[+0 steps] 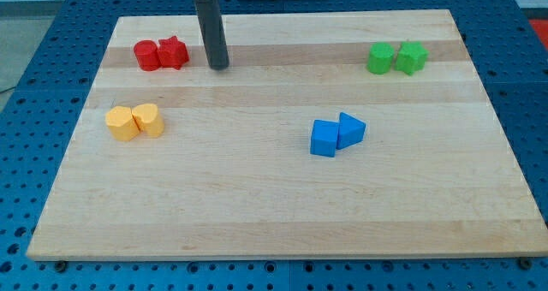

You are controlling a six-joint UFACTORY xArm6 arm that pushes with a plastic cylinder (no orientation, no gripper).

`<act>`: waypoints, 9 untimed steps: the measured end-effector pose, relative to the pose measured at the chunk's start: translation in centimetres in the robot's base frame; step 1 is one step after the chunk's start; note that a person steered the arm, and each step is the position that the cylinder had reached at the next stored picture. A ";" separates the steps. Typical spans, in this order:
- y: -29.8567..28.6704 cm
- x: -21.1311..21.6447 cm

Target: Nudge green star and green circle a bit up

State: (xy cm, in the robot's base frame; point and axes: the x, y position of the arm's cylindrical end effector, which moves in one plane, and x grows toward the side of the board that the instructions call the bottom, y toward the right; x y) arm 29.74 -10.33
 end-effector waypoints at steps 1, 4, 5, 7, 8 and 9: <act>4.1 -3.7; 34.3 -7.6; 39.4 -4.2; 34.6 1.8; 34.4 3.5; 30.3 4.5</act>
State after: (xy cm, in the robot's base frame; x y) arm 34.25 19.93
